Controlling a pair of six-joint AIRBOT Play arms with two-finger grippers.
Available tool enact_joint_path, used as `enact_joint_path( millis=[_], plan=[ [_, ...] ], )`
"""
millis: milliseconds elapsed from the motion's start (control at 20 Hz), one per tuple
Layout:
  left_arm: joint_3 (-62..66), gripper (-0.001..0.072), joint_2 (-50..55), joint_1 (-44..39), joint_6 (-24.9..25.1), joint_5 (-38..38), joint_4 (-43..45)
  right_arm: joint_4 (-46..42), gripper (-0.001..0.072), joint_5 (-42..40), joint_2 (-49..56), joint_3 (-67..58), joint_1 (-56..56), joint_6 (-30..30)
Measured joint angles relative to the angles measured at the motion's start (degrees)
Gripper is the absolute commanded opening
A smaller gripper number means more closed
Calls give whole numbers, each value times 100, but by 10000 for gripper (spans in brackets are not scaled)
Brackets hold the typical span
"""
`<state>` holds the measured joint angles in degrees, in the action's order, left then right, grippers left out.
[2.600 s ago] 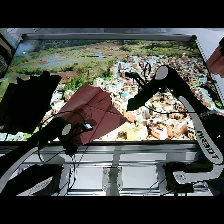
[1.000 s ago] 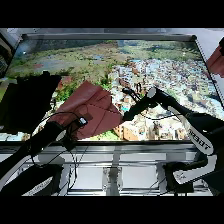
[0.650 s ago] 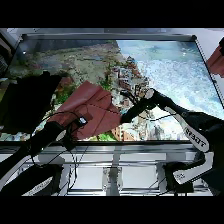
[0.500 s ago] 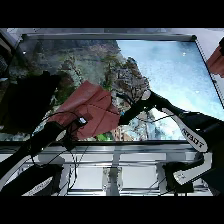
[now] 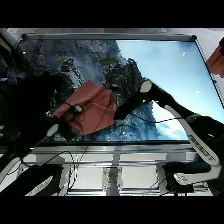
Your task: Fold the clothes and pants, and hang the long-sleeved shirts on hangers.
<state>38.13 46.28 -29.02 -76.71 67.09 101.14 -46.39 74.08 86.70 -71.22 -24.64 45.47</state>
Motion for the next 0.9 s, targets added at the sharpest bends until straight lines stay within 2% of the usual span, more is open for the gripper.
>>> enact_joint_path(
  millis=[450, 650, 900],
  plan=[
    [2616, 29, -1150, 1069, -20, 7, 501, -726, 8, 153, -2470, -1178, 243, 1314],
    [3268, 29, -1257, 1167, -17, 173, 199, -658, 8, 249, -3252, -1314, 271, 2127],
    [3637, 29, -1285, 1202, -140, 1012, -597, -632, 8, 411, -3969, -1353, 278, 3394]
  ],
)
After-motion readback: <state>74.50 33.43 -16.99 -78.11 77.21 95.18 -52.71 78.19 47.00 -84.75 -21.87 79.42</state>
